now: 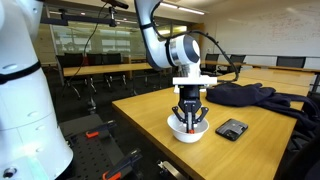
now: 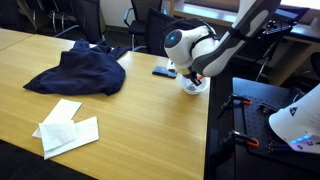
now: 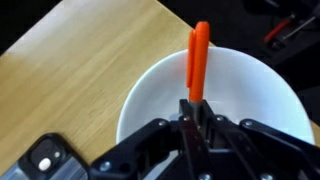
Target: Take the pen out of the bowl and put it on the table
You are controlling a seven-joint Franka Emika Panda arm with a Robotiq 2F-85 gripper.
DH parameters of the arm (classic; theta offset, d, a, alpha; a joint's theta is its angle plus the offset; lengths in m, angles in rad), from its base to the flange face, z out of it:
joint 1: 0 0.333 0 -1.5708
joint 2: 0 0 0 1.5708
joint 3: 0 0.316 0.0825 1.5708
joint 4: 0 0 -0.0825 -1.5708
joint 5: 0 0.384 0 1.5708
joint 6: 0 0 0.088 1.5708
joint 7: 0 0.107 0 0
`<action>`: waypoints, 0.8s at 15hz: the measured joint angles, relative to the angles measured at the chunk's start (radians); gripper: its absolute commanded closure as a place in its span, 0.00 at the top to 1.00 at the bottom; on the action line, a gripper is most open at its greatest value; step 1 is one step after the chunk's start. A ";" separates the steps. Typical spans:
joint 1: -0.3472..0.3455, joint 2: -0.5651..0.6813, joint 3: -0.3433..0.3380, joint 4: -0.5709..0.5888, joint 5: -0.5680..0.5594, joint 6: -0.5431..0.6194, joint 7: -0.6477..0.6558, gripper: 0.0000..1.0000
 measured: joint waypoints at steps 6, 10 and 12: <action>0.012 -0.075 0.002 -0.011 0.003 -0.115 0.009 0.03; 0.016 -0.207 0.011 -0.074 0.000 -0.102 0.001 0.03; 0.020 -0.255 0.031 -0.113 -0.006 -0.036 -0.035 0.03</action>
